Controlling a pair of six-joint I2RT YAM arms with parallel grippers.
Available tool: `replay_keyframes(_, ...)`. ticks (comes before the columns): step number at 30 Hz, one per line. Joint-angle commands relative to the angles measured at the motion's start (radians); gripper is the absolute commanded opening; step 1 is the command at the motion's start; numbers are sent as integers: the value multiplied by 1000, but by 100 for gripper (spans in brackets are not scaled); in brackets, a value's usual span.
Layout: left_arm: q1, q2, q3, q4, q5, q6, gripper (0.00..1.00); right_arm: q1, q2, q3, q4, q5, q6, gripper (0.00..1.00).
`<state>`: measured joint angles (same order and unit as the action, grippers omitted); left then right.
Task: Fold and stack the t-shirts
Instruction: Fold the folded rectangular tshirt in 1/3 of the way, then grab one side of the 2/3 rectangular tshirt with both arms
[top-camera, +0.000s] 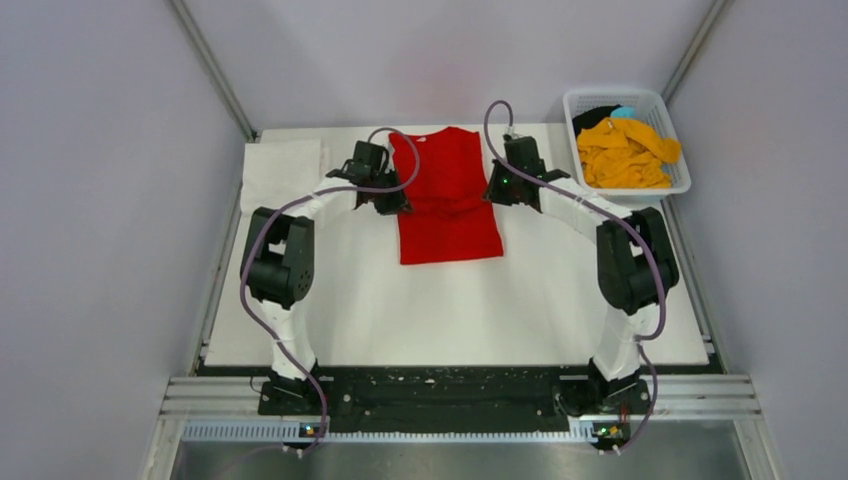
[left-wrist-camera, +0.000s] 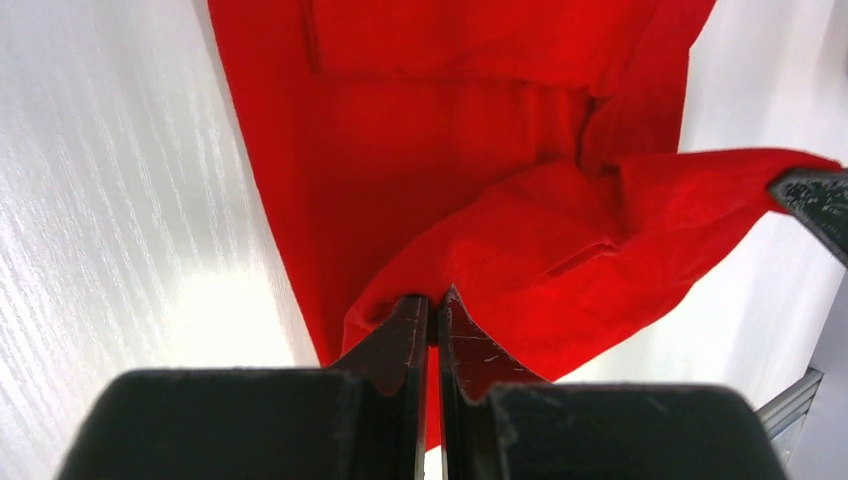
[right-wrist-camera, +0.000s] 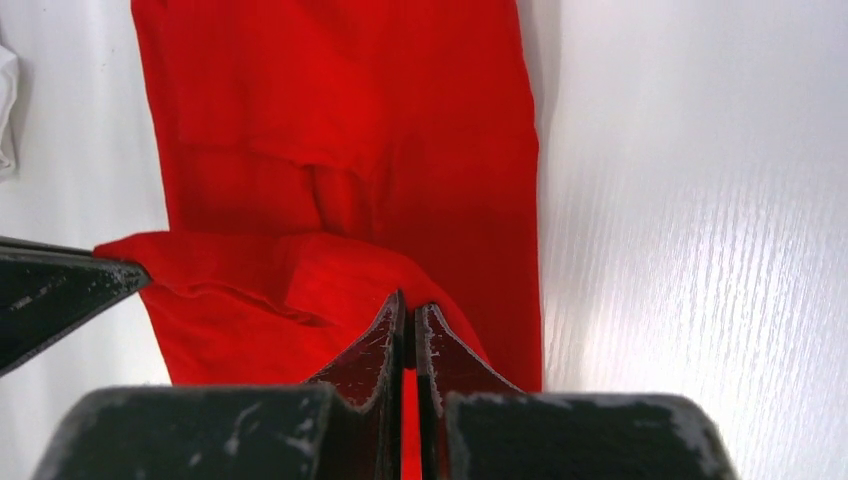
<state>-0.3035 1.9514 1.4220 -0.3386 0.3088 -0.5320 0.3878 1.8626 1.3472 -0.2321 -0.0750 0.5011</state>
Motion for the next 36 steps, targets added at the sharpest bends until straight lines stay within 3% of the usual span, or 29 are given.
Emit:
replay_keyframes(1, 7, 19, 38, 7, 18, 3, 0, -19, 63, 81, 24, -11, -25, 0)
replay_keyframes(8, 31, 38, 42, 26, 5, -21, 1, -22, 133, 129, 54, -14, 12, 2)
replay_keyframes(9, 33, 44, 48, 28, 7, -22, 7, -22, 135, 134, 55, 1, 16, 3)
replay_keyframes(10, 35, 51, 57, 25, 10, -23, 10, -22, 137, 138, 52, 11, 20, 6)
replay_keyframes(12, 38, 61, 72, 19, 18, -23, 17, -23, 136, 145, 48, 32, 23, 21)
replay_keyframes(15, 41, 50, 78, 23, 27, -23, 34, -25, 130, 168, 40, 42, 24, 57)
replay_keyframes(16, 42, 37, 78, 25, 24, -19, 44, -26, 123, 172, 36, 43, 24, 67)
replay_keyframes(17, 43, 22, 75, 26, 17, -16, 58, -27, 114, 172, 33, 46, 24, 79)
replay_keyframes(19, 43, -22, 56, 33, -6, -13, 96, -26, 89, 157, 30, 52, 22, 89)
replay_keyframes(25, 43, -195, -88, 71, -45, -19, 99, -27, -37, 16, 22, 40, 4, 98)
replay_keyframes(36, -31, -392, -501, 173, -28, -123, 99, -29, -279, -371, 35, -43, 14, 99)
